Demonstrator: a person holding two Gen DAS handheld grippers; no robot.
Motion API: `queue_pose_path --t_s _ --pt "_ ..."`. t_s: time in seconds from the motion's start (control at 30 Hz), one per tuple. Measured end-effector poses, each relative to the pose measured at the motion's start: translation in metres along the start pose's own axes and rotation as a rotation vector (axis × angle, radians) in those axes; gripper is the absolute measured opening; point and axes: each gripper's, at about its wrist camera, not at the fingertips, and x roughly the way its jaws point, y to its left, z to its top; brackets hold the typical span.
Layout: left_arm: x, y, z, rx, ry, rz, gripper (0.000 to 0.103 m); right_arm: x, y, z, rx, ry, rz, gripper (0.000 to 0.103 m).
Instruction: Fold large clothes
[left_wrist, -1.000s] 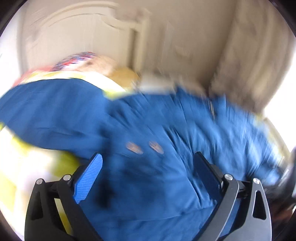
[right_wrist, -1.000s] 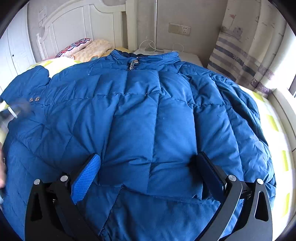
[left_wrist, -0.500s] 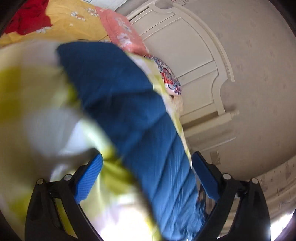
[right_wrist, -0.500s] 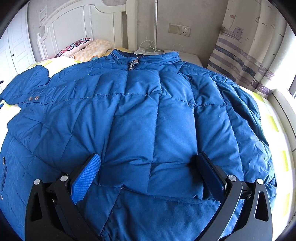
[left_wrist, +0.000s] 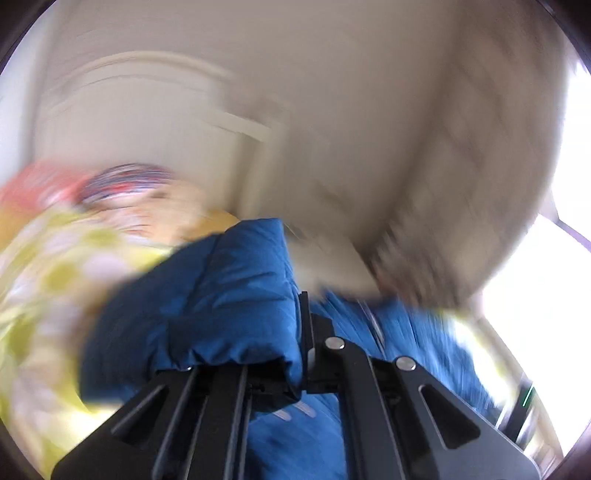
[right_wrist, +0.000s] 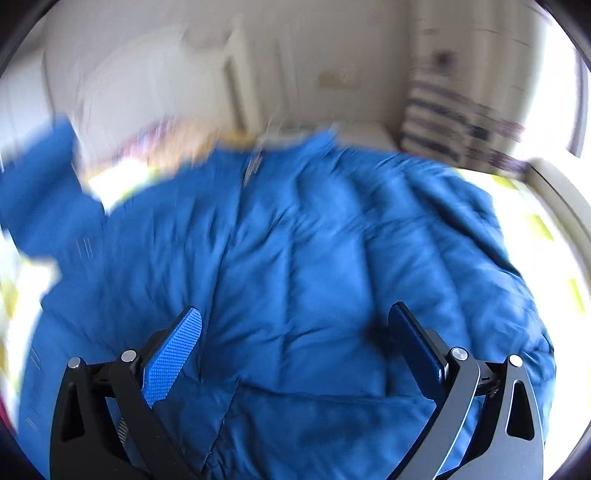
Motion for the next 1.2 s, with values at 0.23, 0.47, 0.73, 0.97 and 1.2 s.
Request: queue_pose_path --t_s 0.23,0.47,0.73,0.97,1.2 --pt "0.100 -0.138 -0.124 0.437 0.381 0.007 0.051 -0.017 -0.069 -0.003 0.334 -0.103 -0.010 0.096" --pt "0.054 -0.144 -0.124 0.543 0.262 0.094 0.074 -0.006 -0.063 -0.002 0.337 -0.068 -0.018 0.096" --pt "-0.039 -0.026 -0.101 0.127 0.056 0.252 0.094 -0.010 -0.066 -0.004 0.329 -0.068 -0.032 0.096" --pt "0.009 0.012 -0.116 0.164 0.278 0.354 0.077 -0.008 -0.064 -0.003 0.290 -0.053 -0.068 0.096" --pt "0.037 0.034 -0.122 0.112 0.273 0.387 0.092 -0.013 -0.047 -0.002 0.214 -0.077 -0.107 0.088"
